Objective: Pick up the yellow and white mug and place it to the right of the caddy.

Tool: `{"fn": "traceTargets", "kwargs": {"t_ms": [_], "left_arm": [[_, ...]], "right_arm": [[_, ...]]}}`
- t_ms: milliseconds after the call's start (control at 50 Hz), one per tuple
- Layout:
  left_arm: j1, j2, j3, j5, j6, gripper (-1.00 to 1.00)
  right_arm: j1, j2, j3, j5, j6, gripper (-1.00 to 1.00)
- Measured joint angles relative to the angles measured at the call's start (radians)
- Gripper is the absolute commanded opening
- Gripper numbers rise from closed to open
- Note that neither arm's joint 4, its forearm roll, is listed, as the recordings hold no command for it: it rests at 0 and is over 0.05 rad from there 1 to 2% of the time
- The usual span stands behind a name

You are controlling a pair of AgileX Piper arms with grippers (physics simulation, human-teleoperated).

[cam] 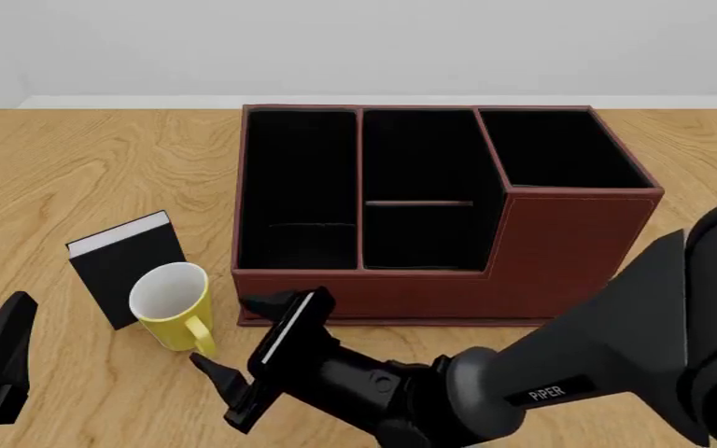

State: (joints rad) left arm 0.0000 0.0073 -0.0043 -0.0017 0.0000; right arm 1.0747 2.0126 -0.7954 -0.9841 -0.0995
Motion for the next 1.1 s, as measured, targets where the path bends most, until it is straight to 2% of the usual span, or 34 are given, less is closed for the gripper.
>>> {"fn": "traceTargets", "kwargs": {"t_ms": [1100], "left_arm": [[0.000,0.000,0.000,0.000,0.000,1.00]], "right_arm": [[0.010,0.117,-0.139,0.051,0.003,1.00]]}}
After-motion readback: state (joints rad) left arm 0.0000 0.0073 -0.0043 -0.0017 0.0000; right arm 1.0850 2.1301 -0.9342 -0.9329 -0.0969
